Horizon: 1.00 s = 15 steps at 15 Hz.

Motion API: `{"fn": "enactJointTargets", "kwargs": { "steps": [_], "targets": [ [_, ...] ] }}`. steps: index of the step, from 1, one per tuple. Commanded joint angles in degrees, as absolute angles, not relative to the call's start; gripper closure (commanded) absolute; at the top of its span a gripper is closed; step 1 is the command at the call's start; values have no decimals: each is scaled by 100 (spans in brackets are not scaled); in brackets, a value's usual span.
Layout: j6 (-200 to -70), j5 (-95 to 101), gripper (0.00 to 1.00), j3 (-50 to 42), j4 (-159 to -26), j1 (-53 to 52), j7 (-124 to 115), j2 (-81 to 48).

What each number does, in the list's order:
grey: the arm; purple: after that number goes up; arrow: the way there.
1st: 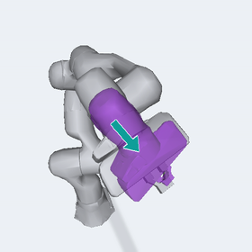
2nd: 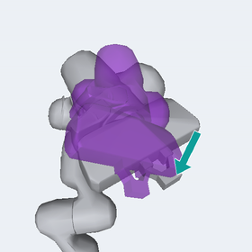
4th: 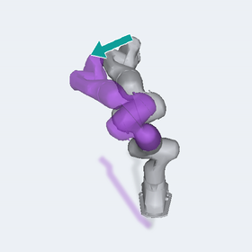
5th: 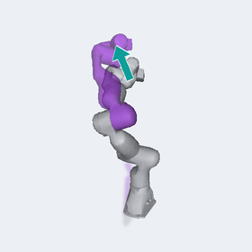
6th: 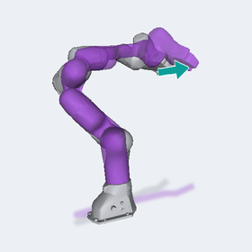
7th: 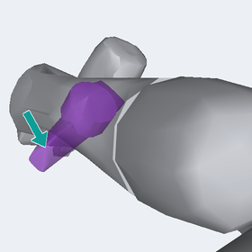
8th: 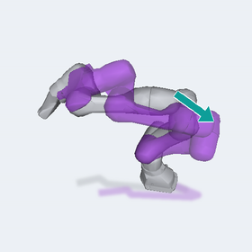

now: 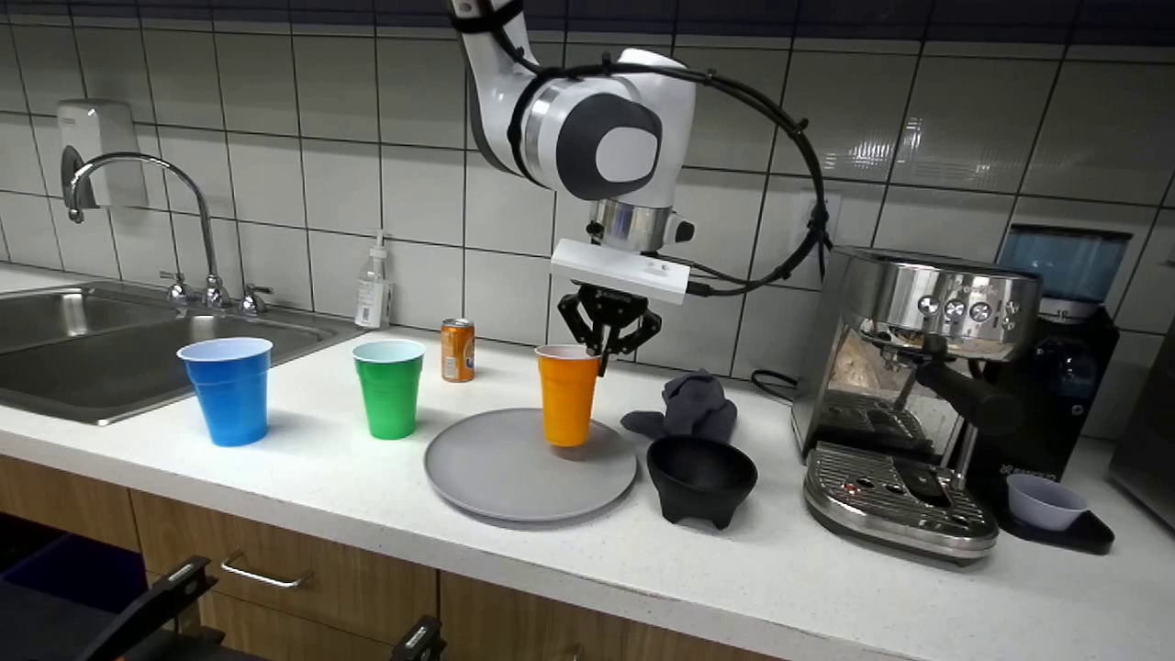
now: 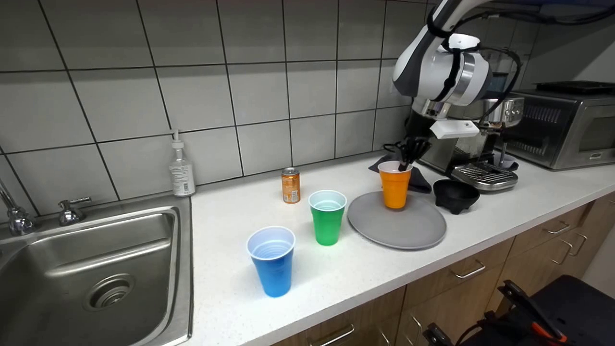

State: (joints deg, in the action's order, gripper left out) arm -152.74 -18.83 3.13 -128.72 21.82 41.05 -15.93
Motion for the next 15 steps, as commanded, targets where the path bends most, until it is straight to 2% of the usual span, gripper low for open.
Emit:
{"fn": "enactJointTargets", "kwargs": {
  "steps": [1, 7, 8, 9, 15],
  "targets": [
    [-15207, -1994, 99, 209, -12903, 2116, 4244, -1548],
    [-15197, -1976, 99, 205, -12819, 2106, 4197, -1652],
    [-15200, -1974, 70, 204, -12818, 2102, 4183, -1658],
    [-15205, -1978, 69, 208, -12817, 2103, 4185, -1658],
    [-15195, -2071, 26, 232, -12853, 2151, 4249, -1517]
  ]
}}
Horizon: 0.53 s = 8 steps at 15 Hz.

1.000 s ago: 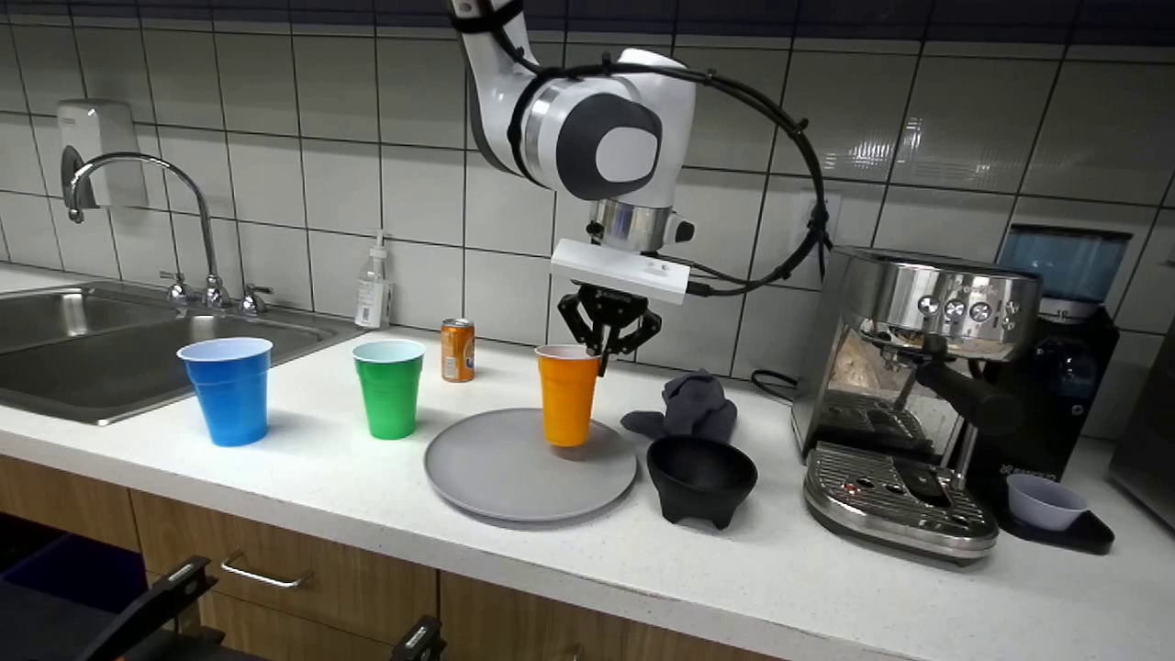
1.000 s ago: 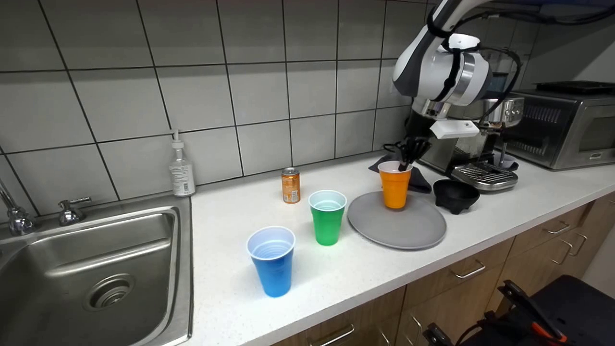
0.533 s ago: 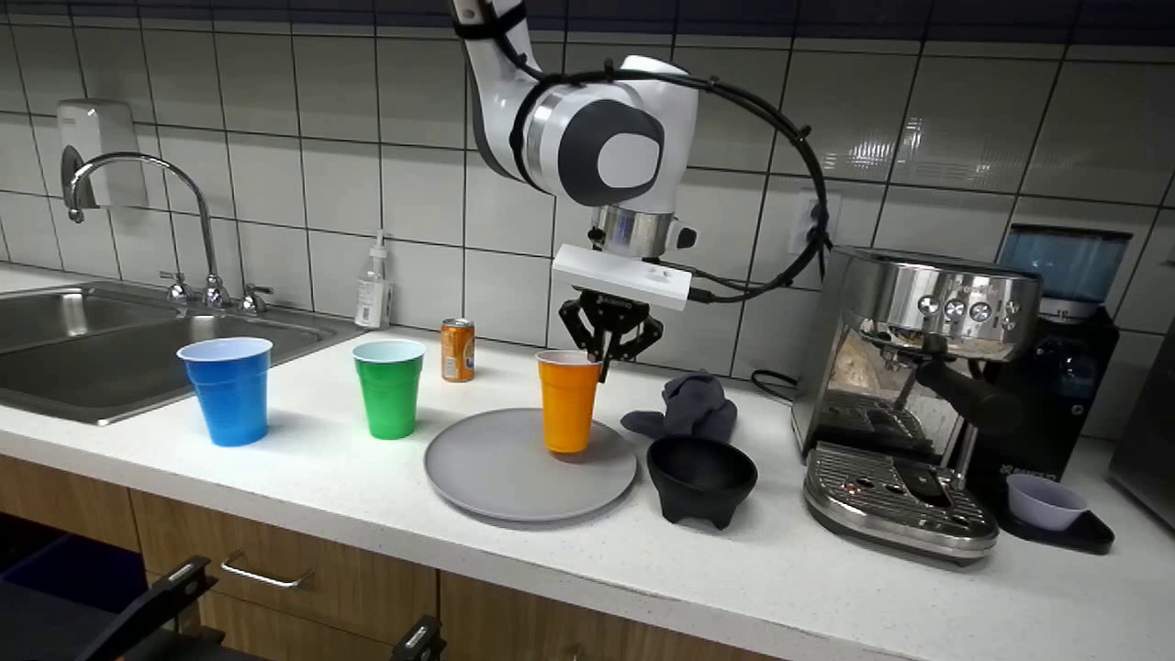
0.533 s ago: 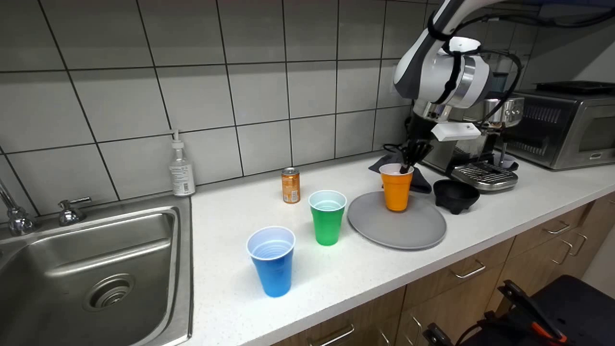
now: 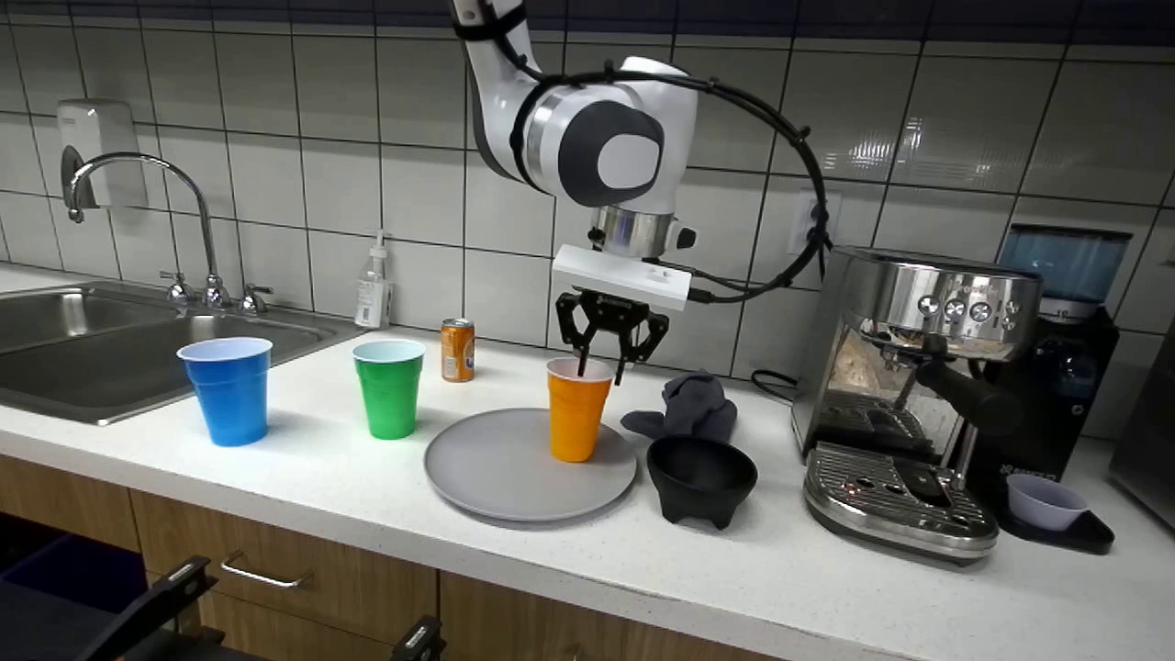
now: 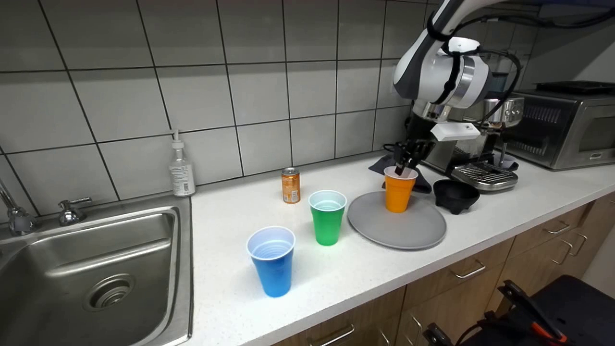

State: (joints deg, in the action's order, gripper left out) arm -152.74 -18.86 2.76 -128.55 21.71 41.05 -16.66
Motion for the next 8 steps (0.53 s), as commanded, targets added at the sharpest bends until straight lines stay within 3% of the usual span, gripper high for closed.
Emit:
{"fn": "enactJointTargets", "kwargs": {
  "steps": [1, 3, 8],
  "targets": [
    [-15194, -2110, 19, 237, -12866, 2166, 4270, -1473],
    [-15194, -2223, 2, 236, -12902, 2189, 4323, -1364],
    [-15232, -2543, 0, 195, -13071, 2158, 4611, -984]
  ]
}}
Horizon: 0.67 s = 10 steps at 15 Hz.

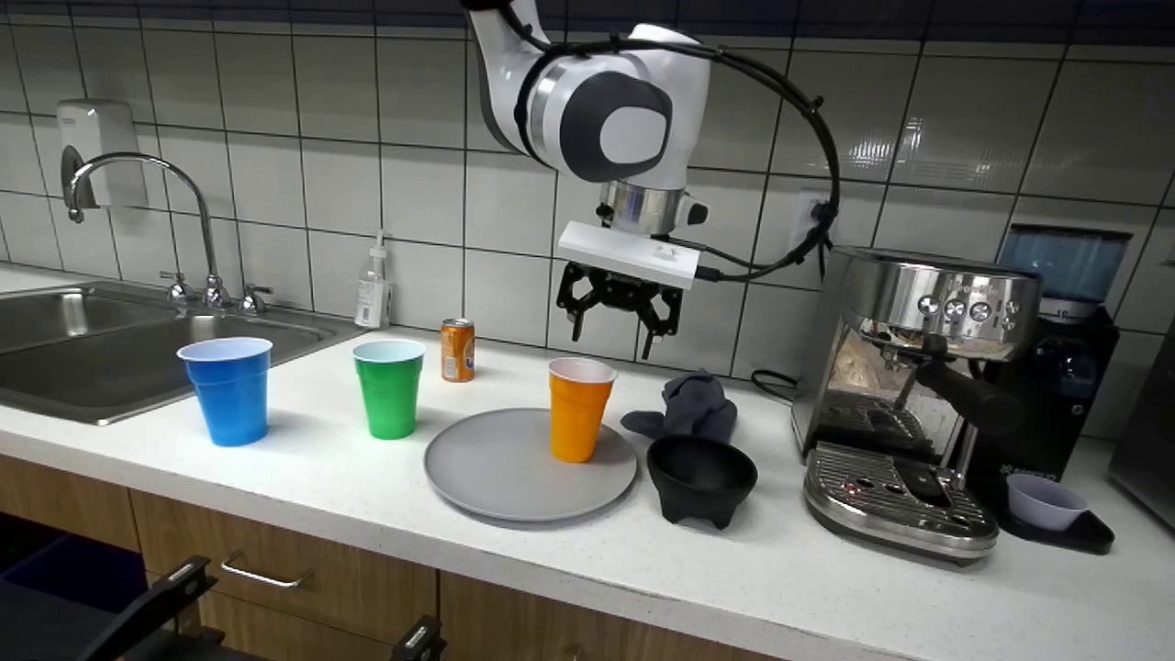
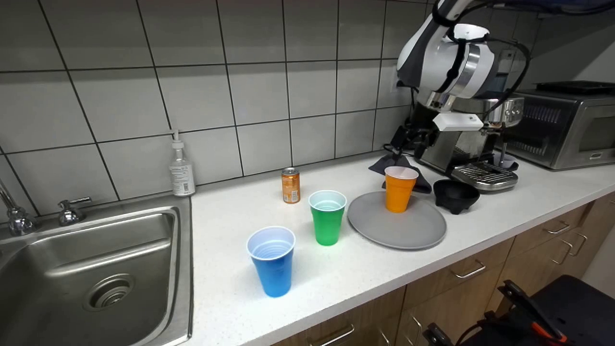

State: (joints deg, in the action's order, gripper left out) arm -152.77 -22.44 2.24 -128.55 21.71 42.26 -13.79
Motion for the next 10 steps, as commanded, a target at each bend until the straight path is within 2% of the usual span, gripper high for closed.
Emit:
{"fn": "enactJointTargets", "kwargs": {
  "steps": [1, 10],
  "targets": [
    [-15261, -2606, 0, 184, -13116, 2132, 4695, -912],
    [-15410, -2831, 0, 111, -13767, 1509, 4662, -315]
  ]
}}
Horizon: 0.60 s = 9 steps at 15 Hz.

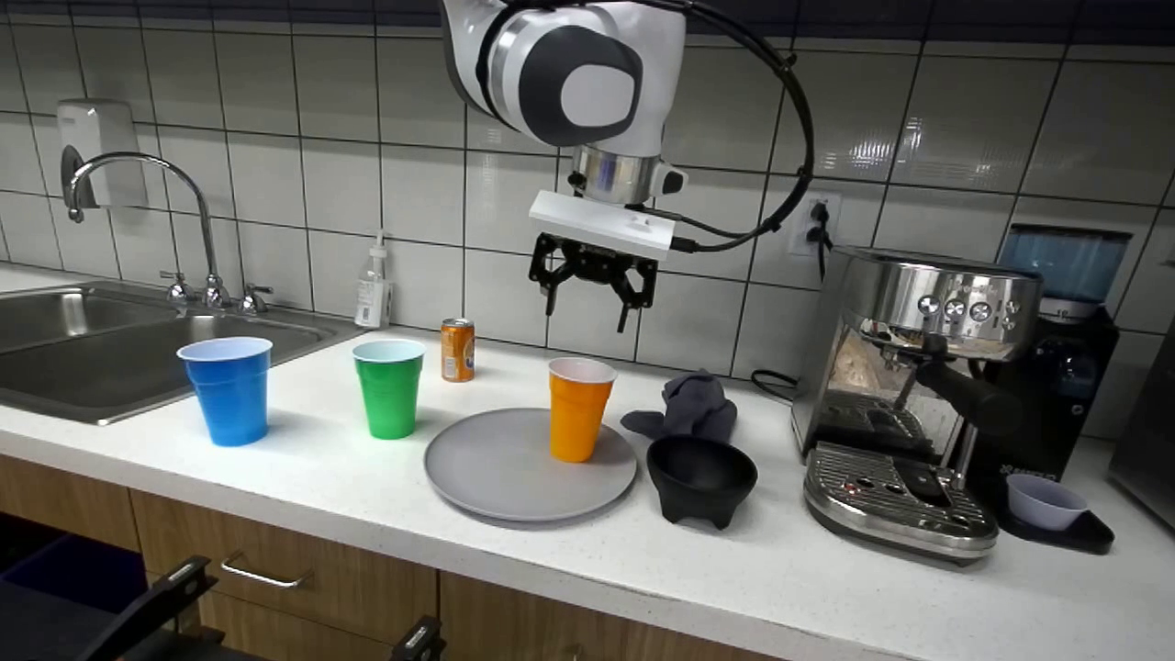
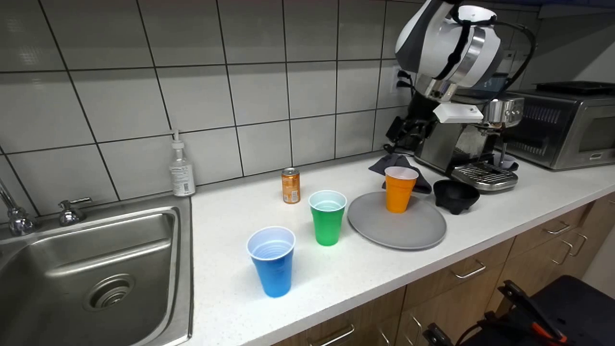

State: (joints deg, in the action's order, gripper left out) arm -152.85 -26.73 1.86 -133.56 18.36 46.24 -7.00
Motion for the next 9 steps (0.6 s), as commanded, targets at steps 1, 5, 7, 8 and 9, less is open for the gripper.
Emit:
{"fn": "enactJointTargets", "kwargs": {
  "steps": [1, 5, 7, 8, 9],
  "targets": [
    [-15430, -2846, 0, 126, -13858, 1386, 4612, -248],
    [-15611, -2758, 0, 192, -14186, 845, 4325, -65],
    [-15746, -2658, 0, 227, -14323, 574, 4092, -21],
    [-15811, -2619, 0, 251, -14378, 447, 3965, -10],
    [-15893, -2588, 0, 280, -14427, 331, 3850, -9]
  ]
}}
